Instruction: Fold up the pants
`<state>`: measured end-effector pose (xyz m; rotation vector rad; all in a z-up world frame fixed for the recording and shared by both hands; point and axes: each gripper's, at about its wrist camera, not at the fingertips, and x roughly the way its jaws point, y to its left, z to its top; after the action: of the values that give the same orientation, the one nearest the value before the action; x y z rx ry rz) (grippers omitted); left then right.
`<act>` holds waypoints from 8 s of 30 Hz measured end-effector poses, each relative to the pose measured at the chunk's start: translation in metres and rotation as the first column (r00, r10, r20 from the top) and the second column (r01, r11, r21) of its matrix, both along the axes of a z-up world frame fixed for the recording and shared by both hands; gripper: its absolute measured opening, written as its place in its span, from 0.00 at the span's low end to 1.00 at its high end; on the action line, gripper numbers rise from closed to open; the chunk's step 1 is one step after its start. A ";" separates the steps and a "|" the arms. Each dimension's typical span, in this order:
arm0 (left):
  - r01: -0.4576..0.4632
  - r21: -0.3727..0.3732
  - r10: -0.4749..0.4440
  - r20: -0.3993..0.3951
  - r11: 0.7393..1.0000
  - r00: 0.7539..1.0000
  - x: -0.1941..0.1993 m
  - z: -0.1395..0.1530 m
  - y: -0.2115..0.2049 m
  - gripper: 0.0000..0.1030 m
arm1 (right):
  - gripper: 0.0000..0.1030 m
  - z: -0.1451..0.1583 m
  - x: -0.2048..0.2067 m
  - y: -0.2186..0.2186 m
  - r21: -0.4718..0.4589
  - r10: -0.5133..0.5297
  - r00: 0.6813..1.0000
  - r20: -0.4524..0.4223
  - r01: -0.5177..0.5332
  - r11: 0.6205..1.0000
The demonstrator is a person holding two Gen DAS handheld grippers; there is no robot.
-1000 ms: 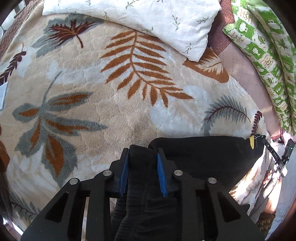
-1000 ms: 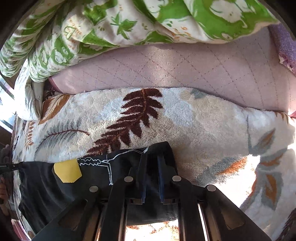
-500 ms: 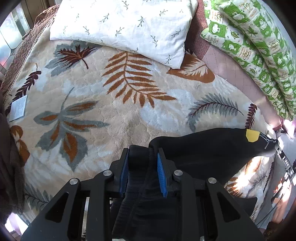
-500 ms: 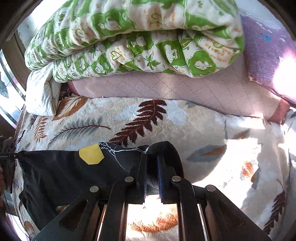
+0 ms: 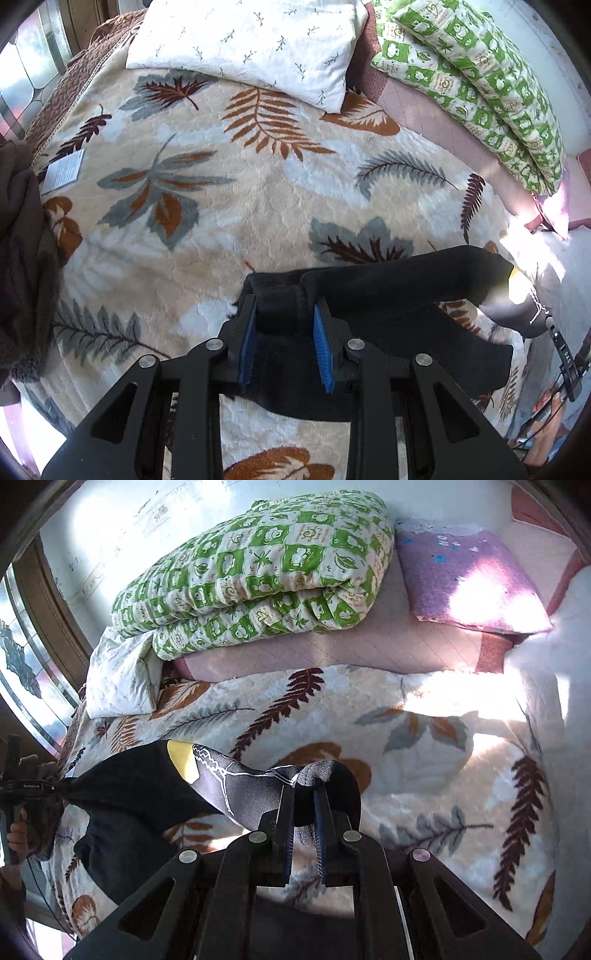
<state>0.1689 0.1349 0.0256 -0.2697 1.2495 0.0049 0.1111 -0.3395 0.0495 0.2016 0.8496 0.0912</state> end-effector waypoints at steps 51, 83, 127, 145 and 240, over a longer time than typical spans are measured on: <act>0.069 -0.076 -0.081 -0.165 0.995 0.983 -0.014 -0.066 0.008 0.47 | 0.54 -0.103 -0.145 -0.055 0.419 -0.342 0.894 -0.289 0.440 0.794; 0.089 -0.061 -0.096 -0.114 0.994 0.989 -0.020 -0.058 0.017 0.25 | 0.17 -0.109 -0.134 -0.047 0.203 -0.175 0.970 -0.170 0.209 0.957; 0.107 -0.047 -0.111 -0.111 0.993 0.988 -0.022 -0.051 0.033 0.41 | 0.37 -0.069 -0.124 -0.053 0.278 -0.250 0.961 -0.123 0.275 0.920; 0.097 -0.092 -0.109 -0.136 0.991 0.985 -0.003 -0.072 0.018 0.41 | 0.13 -0.096 -0.081 -0.040 0.088 -0.232 0.948 -0.218 0.256 0.963; 0.181 0.102 -0.174 -0.078 0.978 0.982 -0.005 -0.075 -0.015 0.21 | 0.12 -0.080 0.056 0.261 -0.120 0.500 0.852 -0.155 -0.518 0.847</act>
<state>0.1640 0.1200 -0.0490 -0.0633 1.3333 -0.0723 0.1676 -0.0784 -0.0300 -0.1784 1.0086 0.5164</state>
